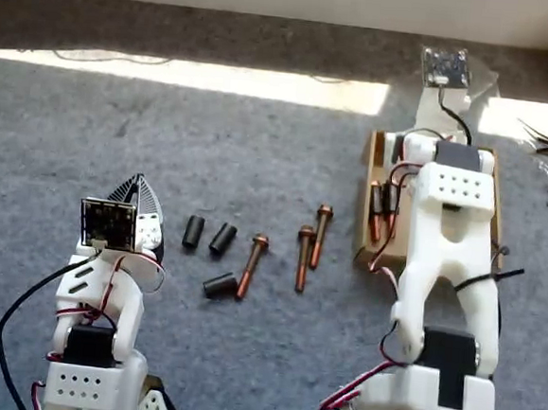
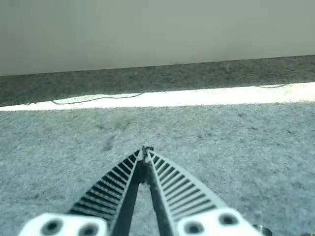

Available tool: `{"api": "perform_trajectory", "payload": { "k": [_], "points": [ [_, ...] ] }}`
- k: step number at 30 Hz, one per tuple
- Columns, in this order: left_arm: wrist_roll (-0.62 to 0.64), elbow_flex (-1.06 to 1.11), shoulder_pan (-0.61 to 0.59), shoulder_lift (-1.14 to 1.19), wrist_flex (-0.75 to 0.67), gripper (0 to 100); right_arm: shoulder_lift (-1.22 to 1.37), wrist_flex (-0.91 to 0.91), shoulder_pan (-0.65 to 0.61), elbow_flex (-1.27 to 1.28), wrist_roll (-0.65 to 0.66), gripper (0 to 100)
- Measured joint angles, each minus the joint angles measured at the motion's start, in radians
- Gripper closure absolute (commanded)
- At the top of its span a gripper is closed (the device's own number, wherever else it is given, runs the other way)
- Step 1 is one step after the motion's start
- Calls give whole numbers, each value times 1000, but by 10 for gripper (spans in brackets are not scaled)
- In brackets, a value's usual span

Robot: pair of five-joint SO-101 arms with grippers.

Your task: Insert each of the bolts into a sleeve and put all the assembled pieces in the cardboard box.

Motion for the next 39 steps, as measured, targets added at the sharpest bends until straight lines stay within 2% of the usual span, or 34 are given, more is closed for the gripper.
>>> {"api": "perform_trajectory", "payload": {
  "k": [7, 19, 28, 31, 35, 39],
  "points": [
    [-3, 0, 0, 0, 41, 987, -241, 110, -132, 114, 0, 861],
    [-3, 0, 0, 0, 41, 987, -537, 117, -344, 408, 0, 861],
    [-3, 0, 0, 0, 41, 987, -577, 117, -436, 526, 0, 861],
    [-3, 0, 0, 0, 41, 987, -577, 117, -485, 532, -74, 861],
    [0, 0, -57, 0, 41, 987, -577, 117, -569, 532, -163, 860],
    [-2, 0, -124, 0, 41, 987, -577, 114, -649, 534, -123, 860]
  ]
}}
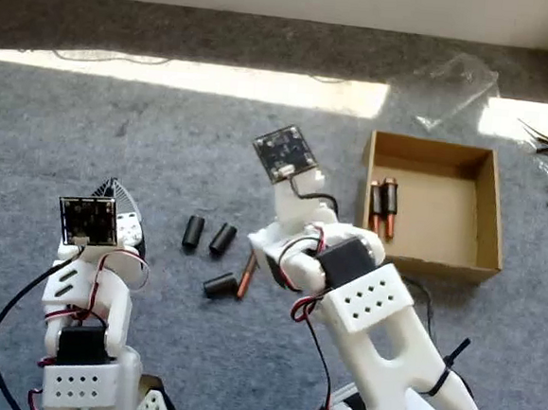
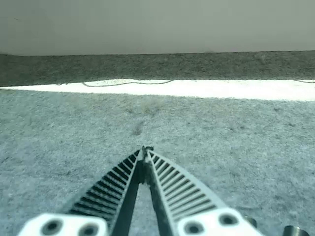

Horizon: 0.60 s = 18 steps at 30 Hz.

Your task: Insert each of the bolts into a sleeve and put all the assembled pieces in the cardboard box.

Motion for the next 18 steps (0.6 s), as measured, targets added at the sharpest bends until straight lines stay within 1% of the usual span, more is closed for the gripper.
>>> {"api": "perform_trajectory", "payload": {
  "k": [5, 10, 13, 18],
  "points": [
    [0, 0, -8, 0, 0, 987, -2, -43, -77, 63, 258, 860],
    [0, 0, -9, 0, 0, 987, -2, -138, -94, 167, 489, 860],
    [0, 0, -23, 0, 0, 987, -2, -215, -115, 233, 552, 860],
    [0, 0, -66, 0, 0, 987, -2, -252, -167, 264, 574, 860]
  ]
}}
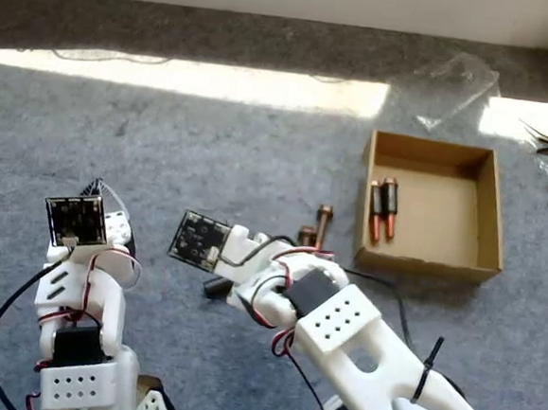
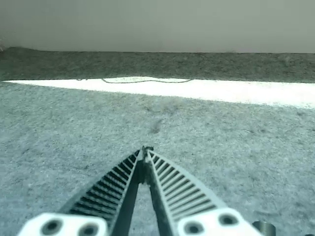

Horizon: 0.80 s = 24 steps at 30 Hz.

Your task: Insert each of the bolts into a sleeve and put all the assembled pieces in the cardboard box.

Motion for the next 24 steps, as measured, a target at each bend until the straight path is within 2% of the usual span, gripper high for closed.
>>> {"api": "perform_trajectory", "payload": {
  "k": [7, 16, 24],
  "points": [
    [0, 0, -26, 0, 0, 987, 196, 8, -21, -121, 11, 858],
    [0, 0, -112, 0, 0, 987, 411, 80, -117, -264, 275, 860],
    [0, 0, -123, 0, 0, 987, 522, 81, -114, -275, 370, 860]
  ]
}}
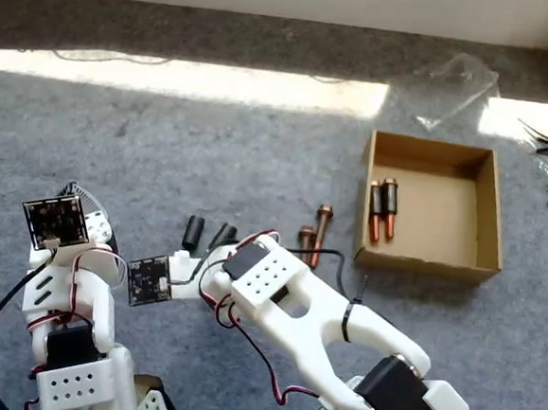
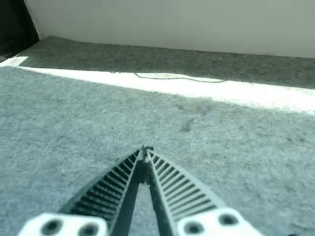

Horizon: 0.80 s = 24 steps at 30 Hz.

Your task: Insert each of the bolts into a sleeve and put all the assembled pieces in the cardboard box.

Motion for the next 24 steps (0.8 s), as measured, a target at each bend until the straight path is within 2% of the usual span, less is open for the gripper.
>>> {"api": "perform_trajectory", "payload": {
  "k": [24],
  "points": [
    [0, 0, 0, 0, 0, 987, 21, -92, -2, -11, 25, 861]
  ]
}}
